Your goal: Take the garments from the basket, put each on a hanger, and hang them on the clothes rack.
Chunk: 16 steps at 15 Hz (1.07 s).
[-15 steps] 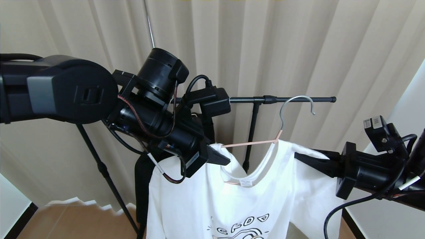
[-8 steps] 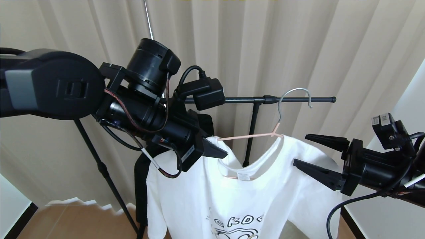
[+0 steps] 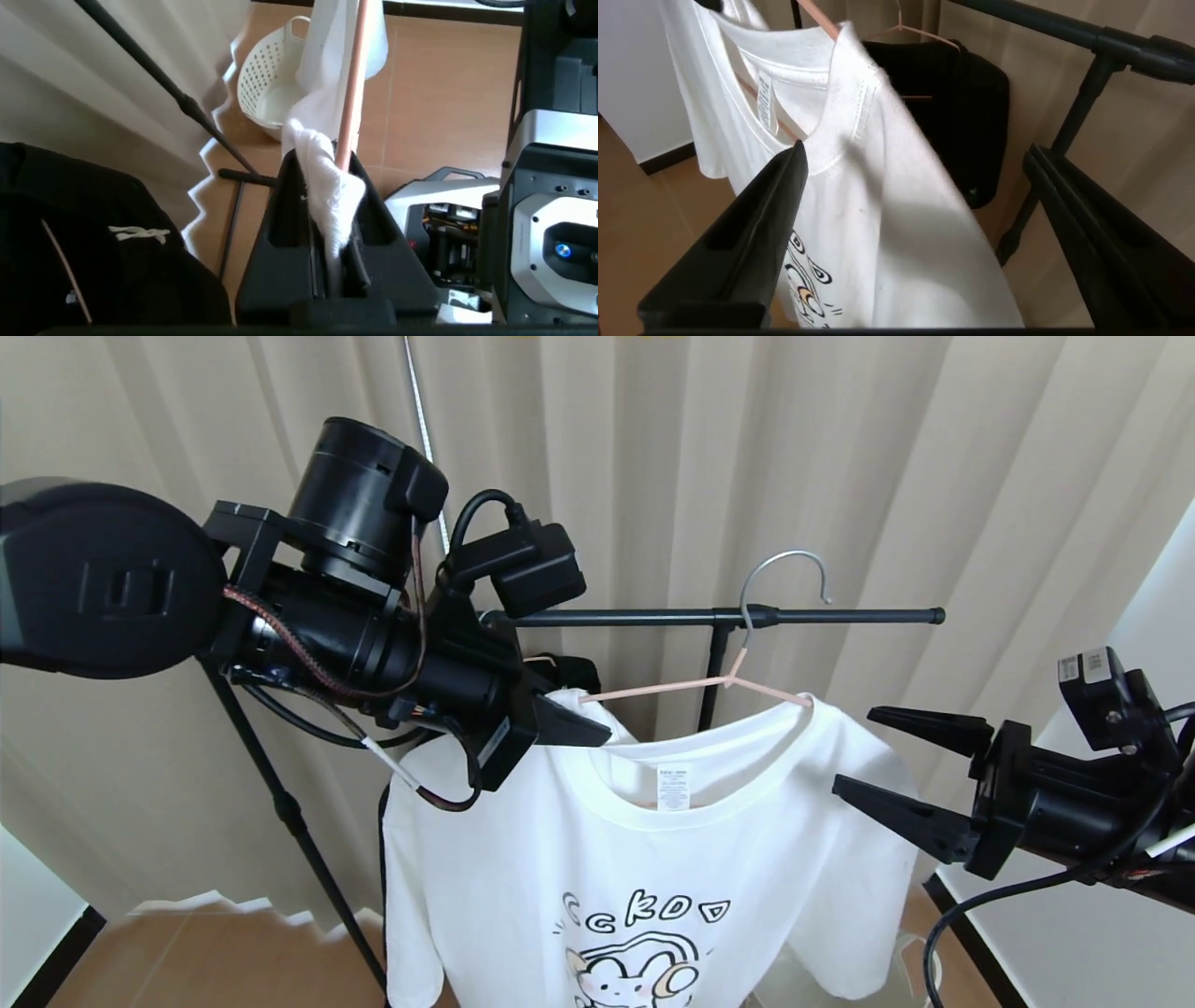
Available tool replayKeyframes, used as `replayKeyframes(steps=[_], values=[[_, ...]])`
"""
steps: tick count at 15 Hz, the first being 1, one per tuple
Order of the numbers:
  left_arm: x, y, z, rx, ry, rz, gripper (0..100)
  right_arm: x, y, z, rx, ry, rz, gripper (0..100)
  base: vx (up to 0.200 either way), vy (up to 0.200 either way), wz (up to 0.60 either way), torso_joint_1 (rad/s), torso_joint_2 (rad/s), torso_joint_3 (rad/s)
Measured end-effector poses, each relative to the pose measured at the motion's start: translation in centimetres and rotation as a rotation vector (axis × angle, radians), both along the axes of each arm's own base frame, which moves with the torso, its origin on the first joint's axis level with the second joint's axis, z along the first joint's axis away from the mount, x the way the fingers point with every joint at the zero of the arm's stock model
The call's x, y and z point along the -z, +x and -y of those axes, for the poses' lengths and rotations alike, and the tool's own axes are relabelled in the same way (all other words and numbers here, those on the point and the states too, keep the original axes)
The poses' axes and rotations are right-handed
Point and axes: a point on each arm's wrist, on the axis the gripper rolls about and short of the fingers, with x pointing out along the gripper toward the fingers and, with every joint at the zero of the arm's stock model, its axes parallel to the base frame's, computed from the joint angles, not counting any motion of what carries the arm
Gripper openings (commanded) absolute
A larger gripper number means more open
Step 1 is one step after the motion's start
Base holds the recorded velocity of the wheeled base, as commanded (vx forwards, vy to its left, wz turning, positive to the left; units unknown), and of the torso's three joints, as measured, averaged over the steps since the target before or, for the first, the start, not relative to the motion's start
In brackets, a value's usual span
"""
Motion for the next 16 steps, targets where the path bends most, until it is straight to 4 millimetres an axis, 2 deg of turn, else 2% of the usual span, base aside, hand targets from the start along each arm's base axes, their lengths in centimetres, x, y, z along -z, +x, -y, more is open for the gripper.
replayKeyframes(steps=[4, 9, 16], values=[[0.5, -1.1, -1.6, -0.058, -0.005, 0.052, 0, 0.2, 0.7, 0.4, 0.023, -0.003, -0.008, 100, 0.000, 0.000, 0.00, 0.000, 0.00, 0.000], [-0.4, -2.5, -2.6, -0.083, -0.033, 0.055, 0, 1.4, 1.9, 1.2, 0.056, -0.069, 0.003, 100, 0.000, 0.000, 0.00, 0.000, 0.00, 0.000], [-0.8, -2.8, -3.3, -0.108, -0.044, 0.082, 0, 3.6, 3.0, 2.0, 0.072, -0.171, 0.010, 100, 0.000, 0.000, 0.00, 0.000, 0.00, 0.000]])
